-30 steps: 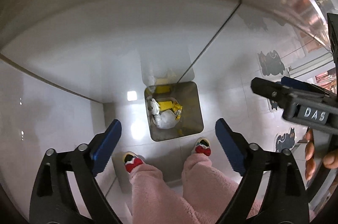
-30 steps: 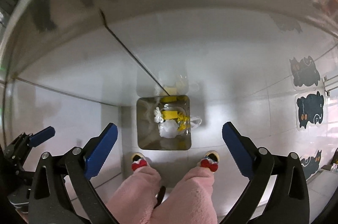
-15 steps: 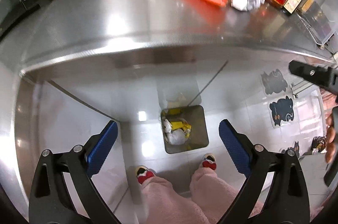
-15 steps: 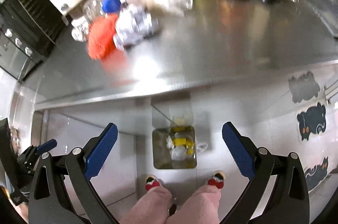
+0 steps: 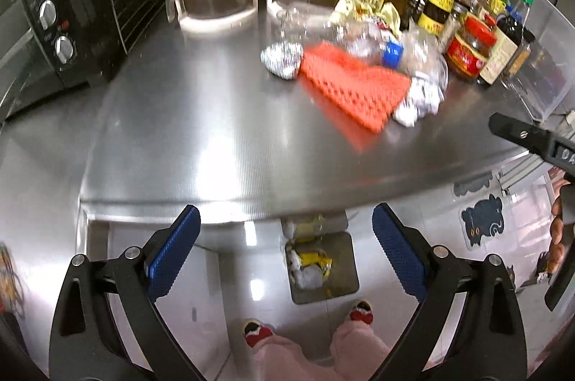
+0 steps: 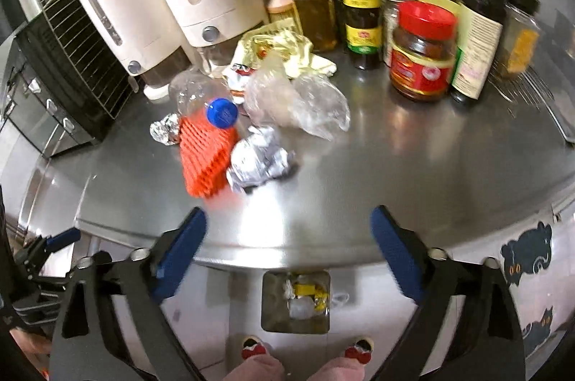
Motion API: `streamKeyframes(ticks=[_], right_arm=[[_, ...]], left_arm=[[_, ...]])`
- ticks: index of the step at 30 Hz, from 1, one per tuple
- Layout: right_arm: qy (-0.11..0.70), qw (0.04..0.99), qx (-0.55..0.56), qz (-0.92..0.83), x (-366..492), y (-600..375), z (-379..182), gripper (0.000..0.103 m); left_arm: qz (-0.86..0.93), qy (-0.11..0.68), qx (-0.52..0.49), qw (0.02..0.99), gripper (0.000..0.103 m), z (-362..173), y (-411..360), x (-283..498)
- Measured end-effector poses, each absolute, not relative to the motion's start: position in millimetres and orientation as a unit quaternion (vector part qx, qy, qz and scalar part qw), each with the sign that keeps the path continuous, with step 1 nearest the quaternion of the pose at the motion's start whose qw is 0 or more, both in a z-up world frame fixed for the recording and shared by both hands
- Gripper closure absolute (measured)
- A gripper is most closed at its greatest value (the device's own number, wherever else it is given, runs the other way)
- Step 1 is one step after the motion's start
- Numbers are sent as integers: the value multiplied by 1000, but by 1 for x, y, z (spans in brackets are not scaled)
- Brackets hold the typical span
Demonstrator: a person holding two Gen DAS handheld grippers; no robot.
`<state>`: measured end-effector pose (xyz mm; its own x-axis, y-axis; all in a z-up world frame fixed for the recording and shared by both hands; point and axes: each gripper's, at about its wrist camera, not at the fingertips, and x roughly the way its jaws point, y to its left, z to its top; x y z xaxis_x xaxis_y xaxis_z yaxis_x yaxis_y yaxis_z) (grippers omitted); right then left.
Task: Collect trash
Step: 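Raise both tools back to the counter and grasp the crumpled foil with the right tool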
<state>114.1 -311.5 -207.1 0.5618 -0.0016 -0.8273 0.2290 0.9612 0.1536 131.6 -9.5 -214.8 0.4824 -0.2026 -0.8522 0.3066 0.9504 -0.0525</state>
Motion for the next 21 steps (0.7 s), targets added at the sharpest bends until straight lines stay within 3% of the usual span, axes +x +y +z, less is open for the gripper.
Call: streamKeyframes(ticks=[6,21], right_arm=[[476,869,129,-44,143,-310,-220,41],[489,860,140,-31,195,-313,-255,46]], left_arm=[[-151,475,64,865,16,-208,-19,157],[-169,474,67,862,18,-211,-49,208]])
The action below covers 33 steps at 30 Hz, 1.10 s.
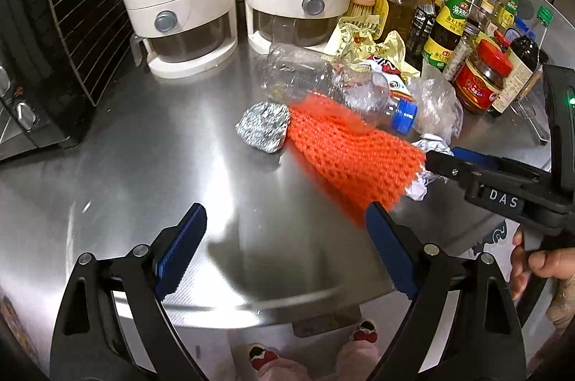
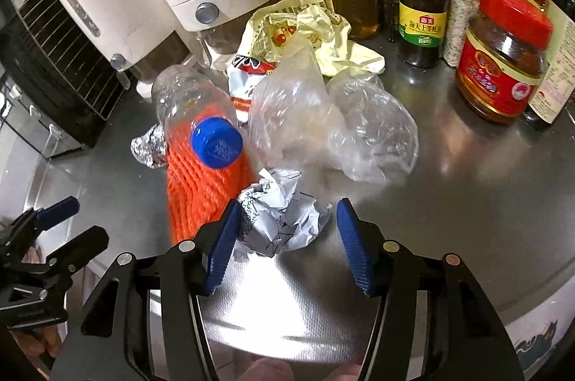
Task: Collect trash
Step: 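Raise both tools back to the counter and grasp the crumpled foil with the right tool, then grasp the orange foam net with the left tool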
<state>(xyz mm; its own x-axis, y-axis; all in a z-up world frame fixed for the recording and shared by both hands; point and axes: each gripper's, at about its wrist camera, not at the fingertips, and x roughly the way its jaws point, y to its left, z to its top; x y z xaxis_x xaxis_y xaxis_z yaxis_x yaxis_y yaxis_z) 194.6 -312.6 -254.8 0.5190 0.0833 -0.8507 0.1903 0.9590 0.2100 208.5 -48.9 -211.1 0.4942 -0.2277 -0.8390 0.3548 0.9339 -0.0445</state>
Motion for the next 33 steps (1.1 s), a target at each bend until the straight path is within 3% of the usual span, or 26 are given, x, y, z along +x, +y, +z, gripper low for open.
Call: streamKeyframes(ticks=[3,12,15,18,26,31,33], right_arm=[[493,856,157,-11,200,-313,-257,55],[489,859,155,12,201,-315,-251,63],[480,863,157,9,197,-323,-241,63],[474,867,156,1,193,-332,-233,62],[470,870,148,-11,177,-345,-226,62],[472,869,150,-17,167,-347,-227,62],[472,869,150,-15,163,-346,-227,62]], left_arm=[[-174,479,62,858,18,-216,-55,217],[-189,492,59,848,18,-234,-74,234],[-199,502,49,840,23,-241,-81,241],[-208,516,40,830,34,-249,-88,248],[-223,538,41,812,76,-266,-111,253],[-225,530,34,817,96,-266,-113,250],[-229,525,28,819,98,-258,-110,248]])
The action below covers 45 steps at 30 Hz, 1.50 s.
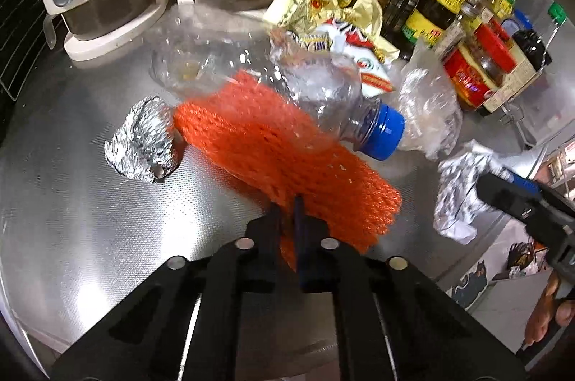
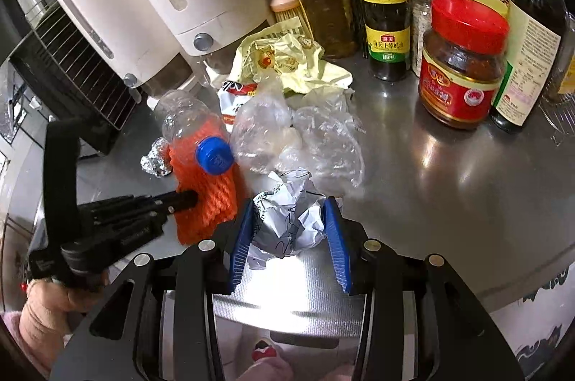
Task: Collect trash
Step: 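Grasp the orange foam net with the left tool, then carry the orange net and foil ball down over the floor bin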
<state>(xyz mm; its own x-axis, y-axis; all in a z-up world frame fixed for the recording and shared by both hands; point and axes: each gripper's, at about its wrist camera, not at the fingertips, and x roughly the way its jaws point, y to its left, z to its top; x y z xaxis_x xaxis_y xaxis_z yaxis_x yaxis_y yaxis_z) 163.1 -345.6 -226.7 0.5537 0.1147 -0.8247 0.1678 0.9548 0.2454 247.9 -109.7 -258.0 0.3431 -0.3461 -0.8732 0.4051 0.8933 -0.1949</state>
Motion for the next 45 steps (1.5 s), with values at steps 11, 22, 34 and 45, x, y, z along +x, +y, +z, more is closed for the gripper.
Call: streamKeyframes(ticks=[11,22,34,45], right_arm=[[461,876,141,5,143,-319,-212,62],[468,873,139,22,114,-289,-210,62],[479,867,134,27,80,-265,-217,62],[514,847,136,33,46,-243,-254,62]], left_arm=[[-206,483,35,850,99,-216,-86,221],[-194,482,31,854,99,-209,-59,178],[-190,488,22,852,99,-213,-35,132],[-180,519,15,836,99,-244,-14,87]])
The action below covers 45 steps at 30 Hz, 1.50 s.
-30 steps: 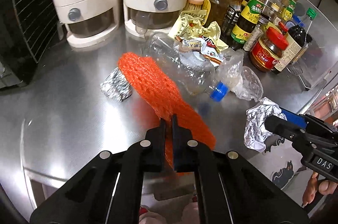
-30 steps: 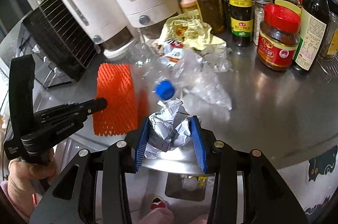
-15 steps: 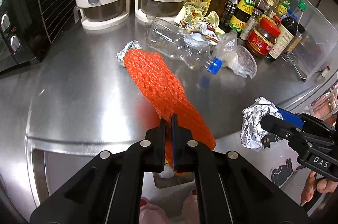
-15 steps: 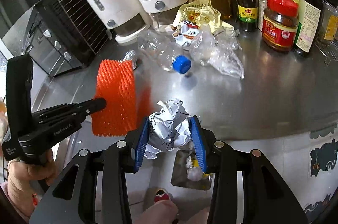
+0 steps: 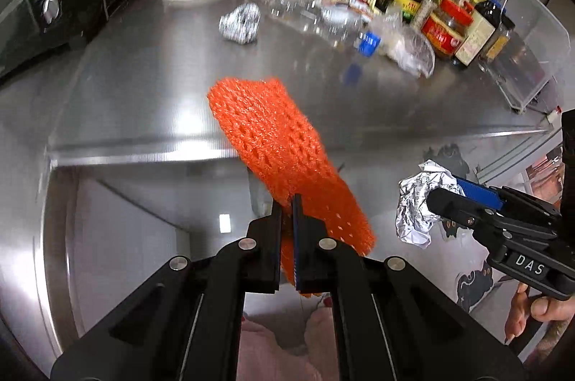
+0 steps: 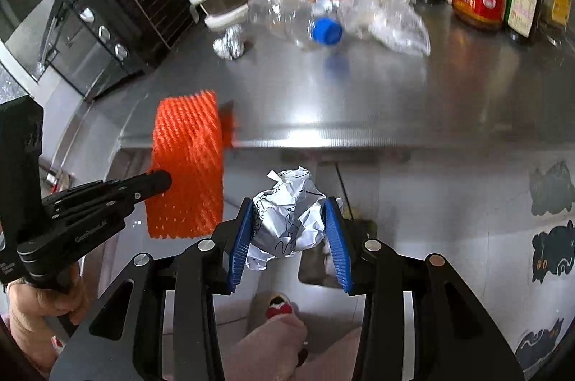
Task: Collect trash
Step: 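Carry the orange net and foil ball down over the floor bin, then open both tools to drop the net and foil ball into the bin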
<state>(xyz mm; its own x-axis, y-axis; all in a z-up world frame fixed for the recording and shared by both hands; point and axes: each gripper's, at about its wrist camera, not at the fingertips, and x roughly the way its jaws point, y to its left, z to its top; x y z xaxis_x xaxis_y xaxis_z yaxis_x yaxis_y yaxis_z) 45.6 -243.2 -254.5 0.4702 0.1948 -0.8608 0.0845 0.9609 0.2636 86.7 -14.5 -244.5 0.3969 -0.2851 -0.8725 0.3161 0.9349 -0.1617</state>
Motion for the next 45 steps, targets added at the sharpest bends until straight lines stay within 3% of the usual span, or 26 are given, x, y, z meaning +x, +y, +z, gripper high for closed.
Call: streamKeyframes(ticks=[26,36,39,41,43,45], right_arm=[[634,756,157,-46,51,-266,-423,62],[652,739,153,-67,75,-271,-462,60],[654,736,161,-73,82,-270,-466,58],[653,734,170,-73,86,-272,-466,57],[651,736,170,-74,85,-275,-461,55],[649,738,171,-75,86,-277,-458,47]], left_arm=[[-172,657,48,733,99,-433,-40,74],[-179,674,58,714,98,-471,-48,86],[-180,679,52,710,96,-477,-52,92],[-181,679,52,709,84,-478,-55,92],[-181,679,51,710,78,-478,-55,94],[-180,677,53,711,72,-476,-54,94]])
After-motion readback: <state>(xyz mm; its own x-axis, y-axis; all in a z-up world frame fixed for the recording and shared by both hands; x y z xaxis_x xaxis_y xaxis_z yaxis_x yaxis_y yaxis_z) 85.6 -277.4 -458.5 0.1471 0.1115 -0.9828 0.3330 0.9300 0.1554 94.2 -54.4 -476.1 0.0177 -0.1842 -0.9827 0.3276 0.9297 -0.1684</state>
